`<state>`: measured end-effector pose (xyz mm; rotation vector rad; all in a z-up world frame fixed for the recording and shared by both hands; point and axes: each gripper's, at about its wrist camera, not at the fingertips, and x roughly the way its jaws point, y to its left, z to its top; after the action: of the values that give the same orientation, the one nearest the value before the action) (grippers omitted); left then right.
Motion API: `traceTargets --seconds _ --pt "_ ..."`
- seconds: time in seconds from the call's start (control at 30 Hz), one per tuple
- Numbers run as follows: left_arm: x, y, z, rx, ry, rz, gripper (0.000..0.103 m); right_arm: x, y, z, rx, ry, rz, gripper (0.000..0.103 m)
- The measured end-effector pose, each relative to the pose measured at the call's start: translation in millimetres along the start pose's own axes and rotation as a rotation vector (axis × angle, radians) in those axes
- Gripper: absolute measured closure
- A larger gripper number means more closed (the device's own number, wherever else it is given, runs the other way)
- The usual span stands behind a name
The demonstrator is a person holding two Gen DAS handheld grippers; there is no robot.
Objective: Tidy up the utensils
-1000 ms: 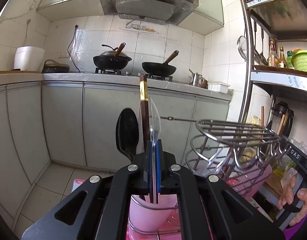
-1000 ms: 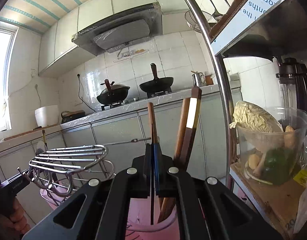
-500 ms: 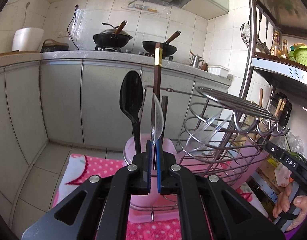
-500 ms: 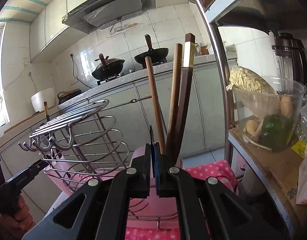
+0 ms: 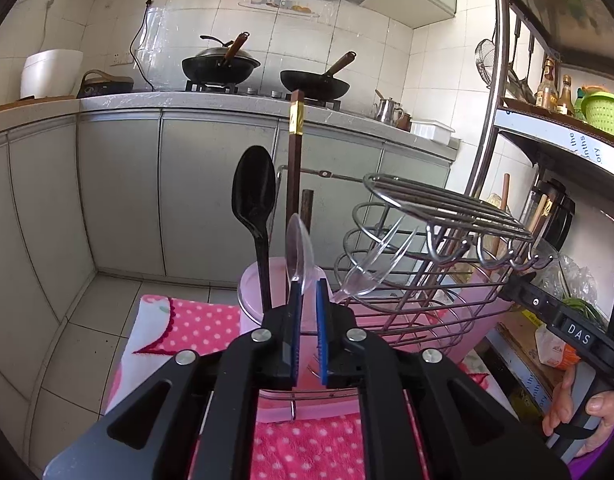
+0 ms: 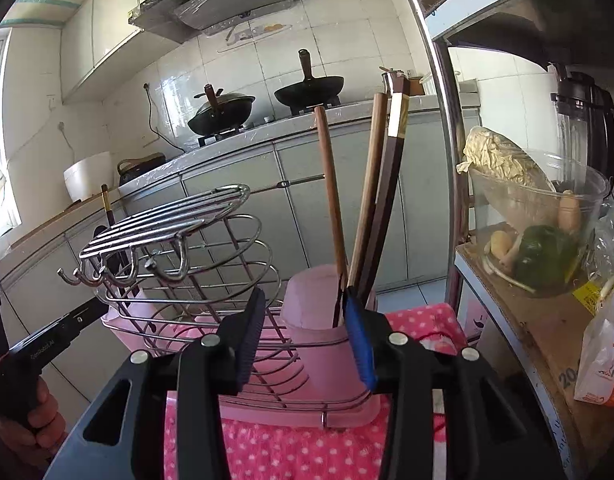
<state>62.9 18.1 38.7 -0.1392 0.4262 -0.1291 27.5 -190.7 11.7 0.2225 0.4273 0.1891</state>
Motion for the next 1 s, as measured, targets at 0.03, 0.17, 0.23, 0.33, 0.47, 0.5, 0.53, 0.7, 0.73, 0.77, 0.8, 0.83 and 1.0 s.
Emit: traceTargets --seconds 0.03,0.17,0.23,0.33,0.47,0.5,0.53,0.7,0.73,0.77,0.8,0.83,1.0 --pt "-2 -1 1 0.005 -0.002 0.0 0.088 -2 0 0 0.001 0.0 -0.003 0.063" --pt "-10 -4 2 0.011 -0.008 0.005 0.073 -14 -3 -4 0.018 0.003 -0.007 0.063" --pt "-15 -7 2 0.017 -0.006 0.002 0.069 -20 -3 -7 0.028 0.013 -0.003 0.063" --pt "-22 -12 0 0.032 -0.003 0.003 0.067 -27 2 -14 0.027 0.03 0.01 0.063" --pt "-34 -17 -4 0.029 0.011 0.0 0.065 -36 15 -24 0.006 0.05 0.03 0.063" --pt "-36 -18 -6 0.022 0.017 -0.002 0.065 -39 19 -28 0.003 0.056 0.037 0.063" --pt "-39 -19 -7 0.014 0.028 -0.005 0.065 -41 22 -30 0.001 0.058 0.041 0.063" --pt "-47 -23 -19 0.005 0.089 0.02 0.065 -53 38 -46 -0.012 0.055 0.034 0.063" --pt "-50 -24 -22 0.004 0.1 0.034 0.065 -54 40 -48 -0.016 0.059 0.032 0.063" --pt "-51 -25 -24 0.0 0.108 0.045 0.065 -56 42 -50 -0.019 0.067 0.035 0.063" --pt "-53 -25 -26 -0.006 0.118 0.054 0.065 -58 44 -52 -0.02 0.076 0.04 0.063" --pt "-55 -25 -28 -0.011 0.126 0.058 0.065 -60 47 -54 -0.021 0.082 0.042 0.063" --pt "-66 -31 -38 -0.013 0.147 0.079 0.065 -70 55 -61 -0.037 0.09 0.025 0.063"
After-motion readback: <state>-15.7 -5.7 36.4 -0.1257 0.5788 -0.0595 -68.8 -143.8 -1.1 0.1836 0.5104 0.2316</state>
